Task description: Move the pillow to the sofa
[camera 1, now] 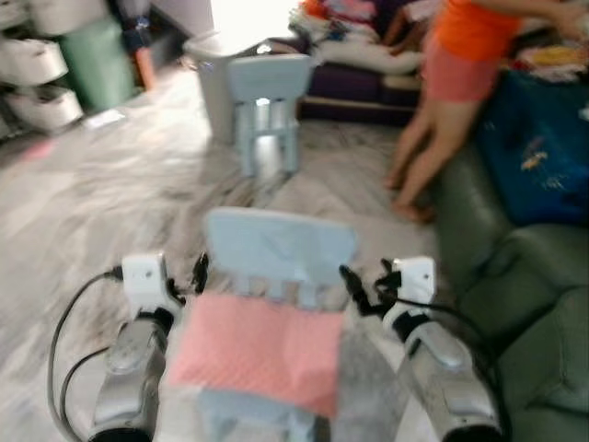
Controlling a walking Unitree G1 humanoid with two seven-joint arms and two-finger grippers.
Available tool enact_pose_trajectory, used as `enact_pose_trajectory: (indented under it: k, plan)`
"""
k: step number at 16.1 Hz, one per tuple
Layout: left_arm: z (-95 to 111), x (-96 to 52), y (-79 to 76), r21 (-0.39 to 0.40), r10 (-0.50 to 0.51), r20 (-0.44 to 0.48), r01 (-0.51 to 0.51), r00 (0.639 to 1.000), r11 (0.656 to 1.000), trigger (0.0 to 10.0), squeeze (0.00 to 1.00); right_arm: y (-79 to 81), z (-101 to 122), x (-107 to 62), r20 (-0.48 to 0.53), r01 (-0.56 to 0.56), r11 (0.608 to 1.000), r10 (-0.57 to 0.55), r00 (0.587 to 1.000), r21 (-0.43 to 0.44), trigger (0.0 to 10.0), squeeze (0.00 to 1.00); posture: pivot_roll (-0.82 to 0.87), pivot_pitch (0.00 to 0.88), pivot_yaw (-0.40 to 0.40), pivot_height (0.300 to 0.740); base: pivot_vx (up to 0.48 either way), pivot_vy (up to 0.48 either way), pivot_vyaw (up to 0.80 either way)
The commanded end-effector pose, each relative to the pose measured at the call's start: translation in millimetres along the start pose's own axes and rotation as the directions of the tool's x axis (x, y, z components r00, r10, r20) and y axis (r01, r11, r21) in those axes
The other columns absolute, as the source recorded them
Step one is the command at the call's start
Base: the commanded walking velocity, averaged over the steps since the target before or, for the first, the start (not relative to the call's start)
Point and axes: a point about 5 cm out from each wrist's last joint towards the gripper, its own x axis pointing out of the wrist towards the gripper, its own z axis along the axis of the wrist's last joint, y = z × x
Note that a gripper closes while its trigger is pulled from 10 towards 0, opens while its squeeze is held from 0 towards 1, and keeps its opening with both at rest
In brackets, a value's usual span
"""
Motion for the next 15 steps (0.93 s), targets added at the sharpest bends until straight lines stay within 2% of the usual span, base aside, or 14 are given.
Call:
enact_pose_trajectory:
  k: [1, 10, 12, 15]
  plan:
    - [1.3, -2.8, 5.4, 0.013, 0.004, -0.002, -0.004, 1.0, 1.0, 10.0, 0.0, 2.6, 3.2, 1.9, 0.013, 0.003, 1.0, -0.003, 1.0, 0.015, 10.0, 0.0, -0.16, 0.0, -0.013, 0.74, 0.0, 0.0, 0.0]
    - [0.6, -2.0, 1.6, 0.028, -0.001, -0.035, 0.002, 0.999, 1.0, 10.0, 0.0, 5.7, 2.9, 1.2, 0.005, -0.015, 1.0, 0.015, 1.0, 0.023, 10.0, 0.0, -0.16, 0.0, -0.012, 0.74, 0.0, 0.0, 0.0]
    - [0.3, -2.4, 7.6, 0.078, 0.05, -0.043, -0.046, 0.998, 0.996, 10.0, 0.0, 5.9, 2.6, 0.7, -0.002, -0.016, 0.999, 0.017, 1.0, 0.027, 10.0, 0.0, -0.15, 0.0, -0.013, 0.74, 0.0, 0.0, 0.0]
    - [-6.4, -6.7, 16.8, 0.054, 0.088, -0.076, -0.084, 0.993, 0.995, 10.0, 0.0, 6.0, 2.7, 0.5, -0.005, -0.018, 0.999, 0.018, 1.0, 0.031, 10.0, 0.0, -0.15, 0.0, -0.014, 0.74, 0.0, 0.0, 0.0]
